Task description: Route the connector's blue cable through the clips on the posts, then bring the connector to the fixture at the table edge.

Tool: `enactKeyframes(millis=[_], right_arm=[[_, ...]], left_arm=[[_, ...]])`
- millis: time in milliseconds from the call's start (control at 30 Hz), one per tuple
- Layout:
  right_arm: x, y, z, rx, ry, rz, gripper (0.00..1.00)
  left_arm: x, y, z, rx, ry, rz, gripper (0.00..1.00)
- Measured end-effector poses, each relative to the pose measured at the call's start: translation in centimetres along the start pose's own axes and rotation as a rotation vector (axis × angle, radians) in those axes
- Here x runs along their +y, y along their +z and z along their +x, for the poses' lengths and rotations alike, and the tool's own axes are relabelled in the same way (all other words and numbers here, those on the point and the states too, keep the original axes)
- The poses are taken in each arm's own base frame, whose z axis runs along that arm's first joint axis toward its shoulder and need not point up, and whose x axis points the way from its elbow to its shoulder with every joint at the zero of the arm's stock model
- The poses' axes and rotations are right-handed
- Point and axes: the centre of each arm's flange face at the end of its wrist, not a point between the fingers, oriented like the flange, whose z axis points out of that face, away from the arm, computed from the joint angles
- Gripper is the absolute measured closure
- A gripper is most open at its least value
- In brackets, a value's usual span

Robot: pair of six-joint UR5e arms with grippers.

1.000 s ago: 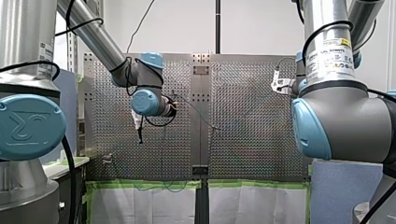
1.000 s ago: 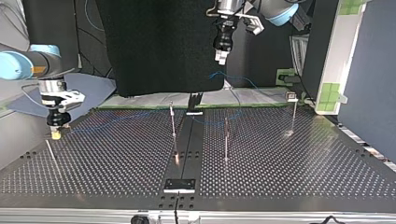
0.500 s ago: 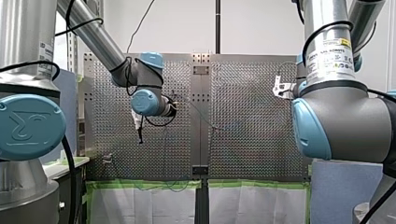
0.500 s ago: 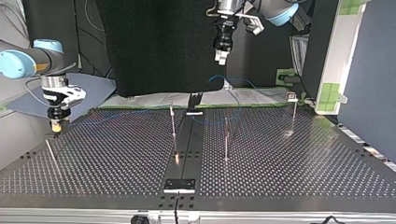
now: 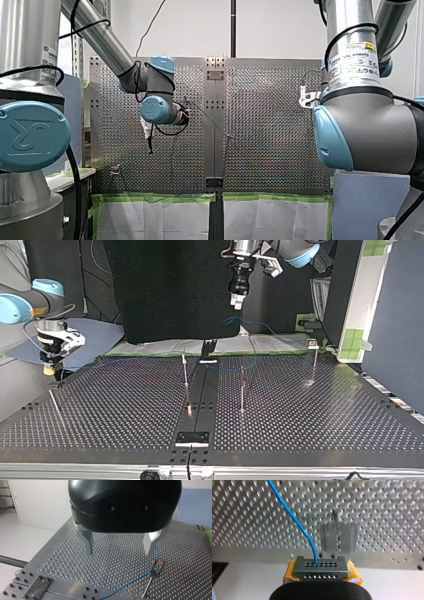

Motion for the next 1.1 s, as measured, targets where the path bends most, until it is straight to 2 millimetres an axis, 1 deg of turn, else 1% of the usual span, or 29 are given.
enactKeyframes(millis=[233,400,633,1100], right_arm=[[1.8,0.2,0.2,0.007,-0.01,-0.075,1.0],[2.4,0.4,0.5,0.009,-0.011,-0.078,1.0],[2.6,0.7,0.8,0.017,-0.014,-0.043,1.0],[1.9,1.2,1.5,0.034,-0.013,0.064,1.0]], left_arm=[[0.4,0.0,0.0,-0.001,0.001,-0.028,0.0],[0.6,0.1,-0.1,-0.002,0.003,-0.043,0.0],[0.8,0.1,-0.1,0.001,0.006,-0.049,0.0],[1.0,0.0,0.0,0.016,0.017,-0.057,0.0]])
